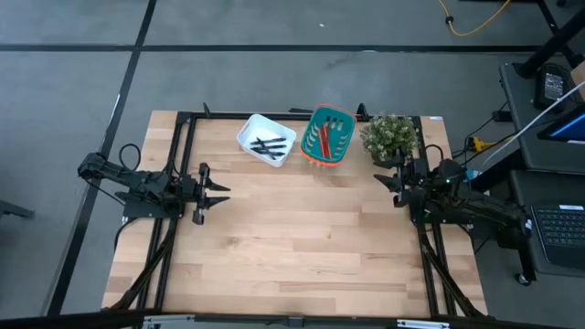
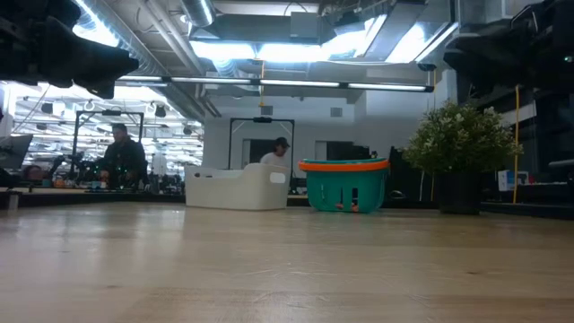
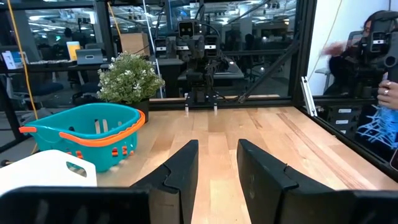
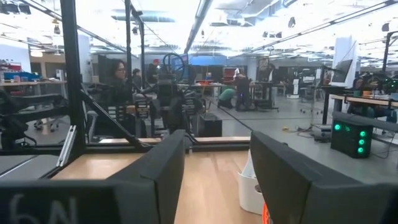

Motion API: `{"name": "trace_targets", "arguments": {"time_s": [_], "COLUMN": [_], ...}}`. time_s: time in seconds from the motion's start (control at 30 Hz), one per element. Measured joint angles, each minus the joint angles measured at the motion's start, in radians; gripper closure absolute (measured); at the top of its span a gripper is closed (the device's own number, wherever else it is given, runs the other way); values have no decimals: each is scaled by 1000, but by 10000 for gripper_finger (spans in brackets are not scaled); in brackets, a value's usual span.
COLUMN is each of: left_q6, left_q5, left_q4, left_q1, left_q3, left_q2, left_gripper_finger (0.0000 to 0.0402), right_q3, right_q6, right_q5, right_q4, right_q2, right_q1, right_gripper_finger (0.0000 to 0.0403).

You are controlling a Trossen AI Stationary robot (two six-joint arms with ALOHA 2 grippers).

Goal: Sort pens & pencils
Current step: Return to Home Position

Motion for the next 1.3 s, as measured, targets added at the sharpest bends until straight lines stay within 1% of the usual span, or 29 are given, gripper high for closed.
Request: {"name": "trace_targets", "arguments": {"time_s": [0.1,0.47,1.3], "left_q6": [0,0,0], "left_q5": [0,0,0], "left_q4": [0,0,0], "left_q1": [0,0,0], "left_q3": [0,0,0], "left_q2": [0,0,0], "left_gripper_finger": [296,296,296], "right_q3": [0,0,0], "right_q6": [15,158,161], "right_q5": [-1,-2,-2], "right_q4": [4,2,2], "right_q2": [0,0,0], "right_q1": [0,1,1], "right_gripper_finger": [219,219,219]}}
